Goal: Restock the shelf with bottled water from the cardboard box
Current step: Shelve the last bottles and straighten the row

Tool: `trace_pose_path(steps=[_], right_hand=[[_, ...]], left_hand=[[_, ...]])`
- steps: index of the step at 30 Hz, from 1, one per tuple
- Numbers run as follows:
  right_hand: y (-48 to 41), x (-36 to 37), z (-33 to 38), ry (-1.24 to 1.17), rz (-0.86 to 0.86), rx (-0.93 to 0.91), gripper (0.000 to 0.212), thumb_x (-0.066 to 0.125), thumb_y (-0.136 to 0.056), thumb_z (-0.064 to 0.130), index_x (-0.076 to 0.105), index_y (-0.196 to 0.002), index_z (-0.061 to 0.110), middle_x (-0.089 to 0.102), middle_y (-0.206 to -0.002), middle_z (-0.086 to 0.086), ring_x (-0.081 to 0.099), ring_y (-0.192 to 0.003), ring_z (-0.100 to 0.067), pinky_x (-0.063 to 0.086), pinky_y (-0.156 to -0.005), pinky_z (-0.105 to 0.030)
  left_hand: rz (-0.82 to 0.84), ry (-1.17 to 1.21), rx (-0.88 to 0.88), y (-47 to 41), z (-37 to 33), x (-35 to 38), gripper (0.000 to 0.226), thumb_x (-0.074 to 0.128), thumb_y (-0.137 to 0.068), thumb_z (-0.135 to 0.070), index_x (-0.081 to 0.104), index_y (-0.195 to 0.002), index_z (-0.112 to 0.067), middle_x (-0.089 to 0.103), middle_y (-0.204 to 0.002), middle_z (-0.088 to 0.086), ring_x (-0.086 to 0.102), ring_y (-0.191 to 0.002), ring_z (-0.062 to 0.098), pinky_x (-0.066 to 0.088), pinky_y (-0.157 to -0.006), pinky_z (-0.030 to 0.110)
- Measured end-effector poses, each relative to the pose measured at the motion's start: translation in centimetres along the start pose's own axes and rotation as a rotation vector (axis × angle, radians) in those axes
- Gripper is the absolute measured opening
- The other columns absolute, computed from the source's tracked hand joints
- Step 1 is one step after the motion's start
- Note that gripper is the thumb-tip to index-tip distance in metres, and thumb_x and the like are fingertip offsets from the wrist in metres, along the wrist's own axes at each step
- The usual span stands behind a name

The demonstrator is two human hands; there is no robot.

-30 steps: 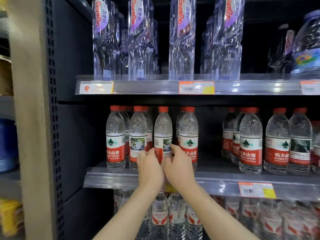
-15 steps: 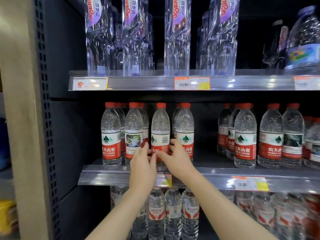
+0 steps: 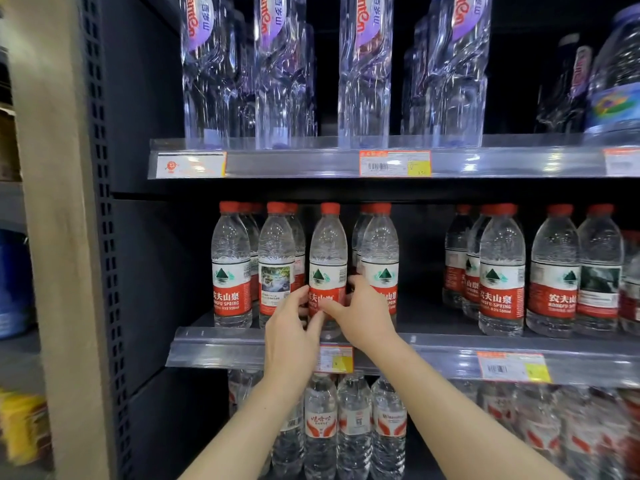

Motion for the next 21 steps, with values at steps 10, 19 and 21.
trace_pose_path(steps=[10, 19, 21], right_hand=[[-0.2, 0.3, -0.8, -0.033, -0.003, 0.021, 0.028, 0.073, -0.096, 0.025, 0.053, -0.114, 0.022, 0.071, -0.107, 0.003, 0.069, -0.099, -0.015, 0.052, -0.072, -0.023], [0.6, 0.0, 0.9, 0.159, -0.012, 0.025, 0.023, 0.062, -0.102, 0.023, 0.065, -0.122, 0.013, 0.073, -0.11, -0.003, 0.069, -0.1, -0.022, 0.054, -0.083, -0.033], [1.3, -1.8, 1.3, 0.248, -0.103, 0.023, 0.019, 0.059, -0.101, 0.021, 0.072, -0.113, 0.015, 0.074, -0.1, -0.003, 0.069, -0.093, -0.023, 0.055, -0.078, -0.032]], left_hand=[[0.011, -0.058, -0.026, -0.8, -0.6, 0.4, 0.045, 0.079, -0.094, -0.021, 0.065, -0.137, -0.024, 0.071, -0.118, -0.009, 0.065, -0.094, 0.004, 0.048, -0.077, 0.019], [0.013, -0.041, -0.046, -1.1, -1.2, 0.4, 0.044, 0.081, -0.093, -0.024, 0.068, -0.134, -0.021, 0.073, -0.121, -0.006, 0.067, -0.098, 0.009, 0.052, -0.081, 0.024], [0.017, -0.026, -0.058, -0.9, -1.5, 0.2, 0.049, 0.083, -0.091, -0.026, 0.066, -0.136, -0.019, 0.073, -0.124, -0.005, 0.067, -0.102, 0.01, 0.051, -0.086, 0.024]])
Point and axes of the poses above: each hand's wrist, its own y-axis away from the middle knuckle, its own x-axis out of the palm, z = x × y, the point moved 8 cm from there along -y, towards the middle knuckle
